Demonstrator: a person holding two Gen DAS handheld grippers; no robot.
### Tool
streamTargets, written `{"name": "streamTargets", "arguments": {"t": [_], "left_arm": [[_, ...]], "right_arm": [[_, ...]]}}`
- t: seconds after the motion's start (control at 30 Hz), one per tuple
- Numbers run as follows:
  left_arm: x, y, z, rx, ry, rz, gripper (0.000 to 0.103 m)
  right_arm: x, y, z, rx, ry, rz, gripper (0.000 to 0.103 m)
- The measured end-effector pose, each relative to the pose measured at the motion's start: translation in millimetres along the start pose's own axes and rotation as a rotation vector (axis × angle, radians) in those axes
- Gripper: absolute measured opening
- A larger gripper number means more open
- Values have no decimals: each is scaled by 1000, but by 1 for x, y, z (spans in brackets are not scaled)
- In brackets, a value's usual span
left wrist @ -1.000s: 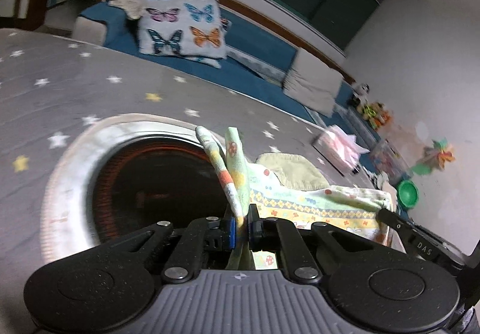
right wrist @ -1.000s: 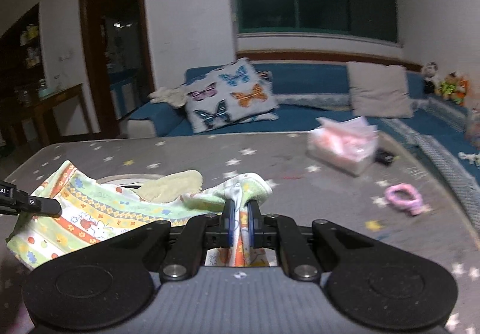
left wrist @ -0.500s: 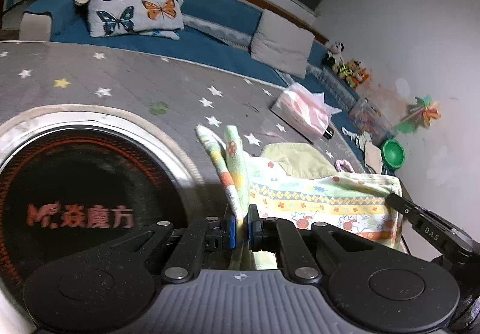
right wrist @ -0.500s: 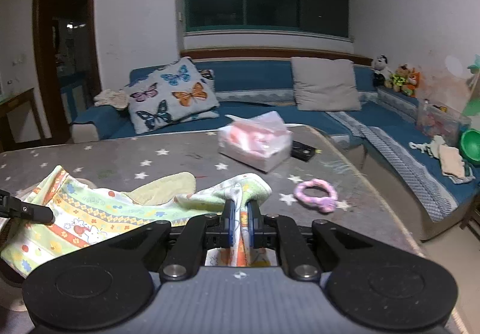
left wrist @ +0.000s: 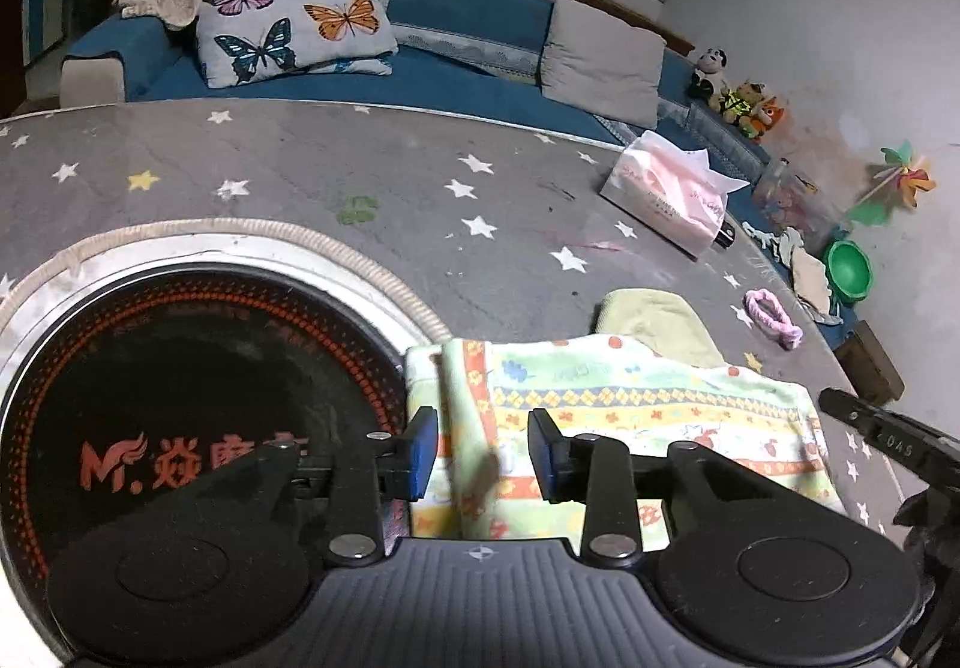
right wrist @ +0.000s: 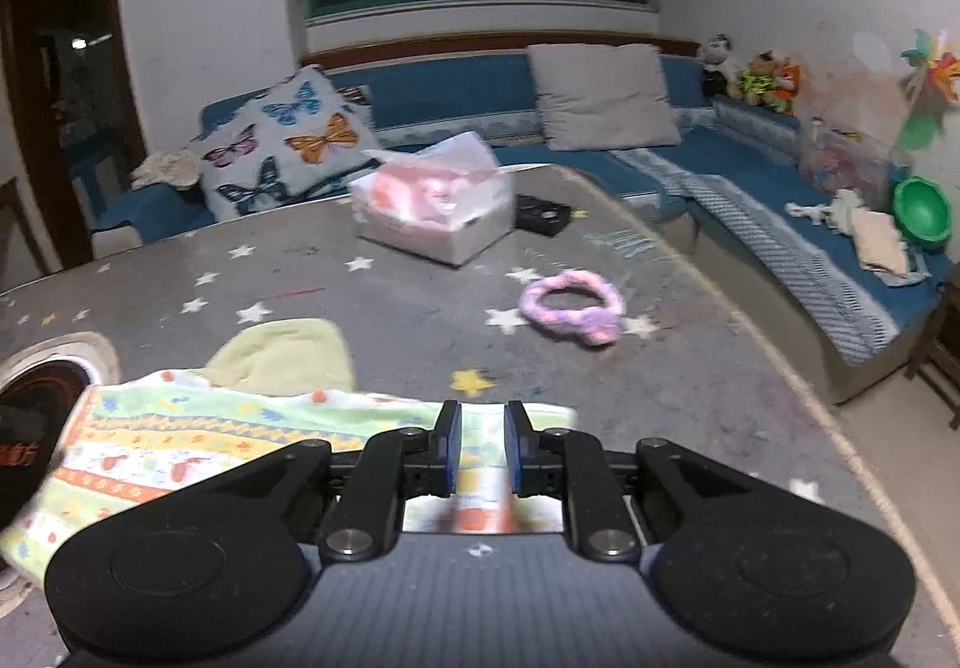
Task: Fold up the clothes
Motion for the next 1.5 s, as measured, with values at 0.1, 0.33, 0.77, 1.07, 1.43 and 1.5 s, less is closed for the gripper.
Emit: {"name": "streamTargets", "arguments": {"t": [0.1, 0.33, 0.77, 1.07, 1.43, 1.5], "left_arm": [[-11, -8, 1, 7, -17, -18, 39], [-38, -37, 4, 24, -59, -75, 37], [-59, -70, 0, 30, -122, -93, 36], [-71, -19, -24, -6, -199, -121, 38], [-68, 23, -69, -25, -263, -106, 39], [-66, 25, -72, -33, -265, -95, 40]], "right_arm": [[15, -9, -4, 20, -2, 56, 15], [39, -35, -10, 45, -17, 96, 16], [45, -44, -12, 51, 4, 101, 30], [64, 10, -21, 39, 53, 168, 47], [71, 61, -59, 28, 87, 150, 50], [70, 67, -62, 21, 97, 139, 50]]}}
Point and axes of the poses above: each gripper's, at about its wrist camera, not at the fingertips, and y roughly against the way its jaws point, x to its left, z to its top, the point moved 6 cm from there along -y, roughly the way its jaws point, and after that the axes turned 13 degrees about -x, right-handed, at the moved point
